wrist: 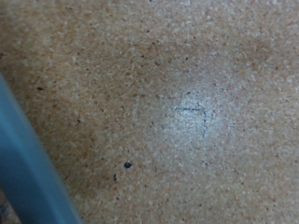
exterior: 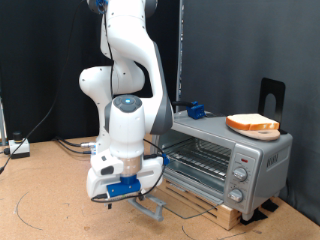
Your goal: Make a piece of toast with the oven
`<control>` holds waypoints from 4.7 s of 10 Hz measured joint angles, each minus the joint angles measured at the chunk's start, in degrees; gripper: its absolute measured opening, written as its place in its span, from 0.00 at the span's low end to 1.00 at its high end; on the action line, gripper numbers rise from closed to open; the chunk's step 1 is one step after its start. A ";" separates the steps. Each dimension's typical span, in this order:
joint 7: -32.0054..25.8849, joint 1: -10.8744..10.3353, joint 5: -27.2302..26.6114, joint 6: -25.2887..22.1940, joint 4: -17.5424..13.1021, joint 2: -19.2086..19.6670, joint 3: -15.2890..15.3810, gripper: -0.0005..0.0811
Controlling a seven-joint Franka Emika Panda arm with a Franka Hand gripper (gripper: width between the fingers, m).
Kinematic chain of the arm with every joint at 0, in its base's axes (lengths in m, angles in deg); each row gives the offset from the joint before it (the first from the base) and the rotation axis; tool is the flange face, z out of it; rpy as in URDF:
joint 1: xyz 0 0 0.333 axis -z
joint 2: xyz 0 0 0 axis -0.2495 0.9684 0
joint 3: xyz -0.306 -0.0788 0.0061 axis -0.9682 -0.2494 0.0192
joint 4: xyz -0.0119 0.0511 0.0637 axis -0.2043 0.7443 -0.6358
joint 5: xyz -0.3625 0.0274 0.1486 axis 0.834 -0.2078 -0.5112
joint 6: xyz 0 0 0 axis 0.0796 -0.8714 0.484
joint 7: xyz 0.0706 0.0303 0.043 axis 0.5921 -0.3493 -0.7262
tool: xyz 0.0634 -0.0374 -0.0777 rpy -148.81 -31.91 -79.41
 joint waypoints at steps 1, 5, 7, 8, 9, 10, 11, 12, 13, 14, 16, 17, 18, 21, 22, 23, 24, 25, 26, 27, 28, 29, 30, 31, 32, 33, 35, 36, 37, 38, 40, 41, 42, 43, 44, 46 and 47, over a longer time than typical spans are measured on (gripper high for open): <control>-0.11 0.00 -0.20 0.07 -0.57 1.41 0.03 0.99; -2.02 0.71 -0.02 0.06 -0.65 2.87 -0.58 0.99; -6.44 2.18 0.02 0.12 -0.35 0.77 -1.69 0.99; -8.92 3.14 -0.60 -0.13 -0.10 -0.83 -1.77 0.99; -11.72 4.01 -1.94 -1.02 0.02 -2.58 -1.76 0.99; -14.12 4.76 -2.35 -3.81 -0.13 -4.43 -1.80 0.99; -15.39 5.28 -2.35 -6.68 -0.13 -6.43 -1.80 0.99; -15.30 5.27 -2.35 -6.59 -0.11 -6.17 -1.73 0.99; -18.20 5.38 -5.51 -8.90 -0.33 -6.23 -1.34 0.99; -22.97 5.43 -10.58 -13.34 -1.02 -7.07 -1.03 0.99; -29.90 5.75 -18.16 -24.01 -2.69 -10.20 -1.05 0.99; -31.61 5.84 -20.48 -27.41 -3.20 -11.81 -1.10 0.99; -32.03 5.82 -21.21 -29.63 -3.36 -13.57 -1.04 0.99; -30.73 5.47 -20.19 -32.24 -3.20 -18.81 0.26 0.99; -28.47 5.37 -18.98 -31.81 -2.86 -20.66 1.26 0.99; -26.48 5.40 -17.73 -30.66 -1.35 -22.76 2.07 0.99; -27.45 5.40 -18.40 -30.83 -1.41 -22.59 2.05 0.99; -32.46 4.97 -21.99 -32.37 -1.93 -22.64 2.12 0.99; -39.04 4.14 -25.39 -35.19 -2.94 -22.94 2.23 0.99; -45.22 3.44 -27.05 -38.39 -3.87 -23.43 2.33 0.99; -51.36 2.65 -27.88 -40.33 -4.47 -24.24 2.53 0.99; -56.30 2.01 -26.65 -41.78 -4.92 -25.33 3.11 0.99; -59.35 1.42 -22.97 -43.52 -5.48 -26.56 4.10 0.99; -62.17 0.82 -19.14 -46.14 -6.31 -27.76 5.17 0.99; -64.96 0.41 -16.44 -47.63 -6.90 -28.41 5.69 0.99; -63.31 0.54 -17.62 -47.27 -6.66 -28.36 5.65 0.99; -70.97 -0.49 -18.73 -42.64 -6.05 -30.04 6.50 0.99; -76.76 -1.52 -20.34 -42.03 -5.65 -31.85 6.71 0.99; -80.51 -2.31 -22.26 -42.95 -5.36 -33.64 6.73 0.99; -81.76 -2.91 -23.46 -44.01 -5.11 -35.32 6.88 0.99; -81.98 -3.72 -23.77 -45.95 -4.47 -38.75 7.97 0.99; -81.98 -4.21 -24.62 -50.42 -4.52 -40.14 8.13 0.99; -82.12 -4.34 -25.19 -53.87 -4.89 -40.48 7.56 0.99; -82.12 -4.31 -24.96 -52.18 -4.63 -40.53 7.77 0.99; -83.38 -4.32 -24.28 -48.39 -3.54 -41.33 8.73 0.99; -86.88 -4.87 -25.13 -45.18 -0.02 -45.80 10.73 0.99; -87.15 -5.16 -25.80 -45.88 1.31 -48.08 10.89 0.99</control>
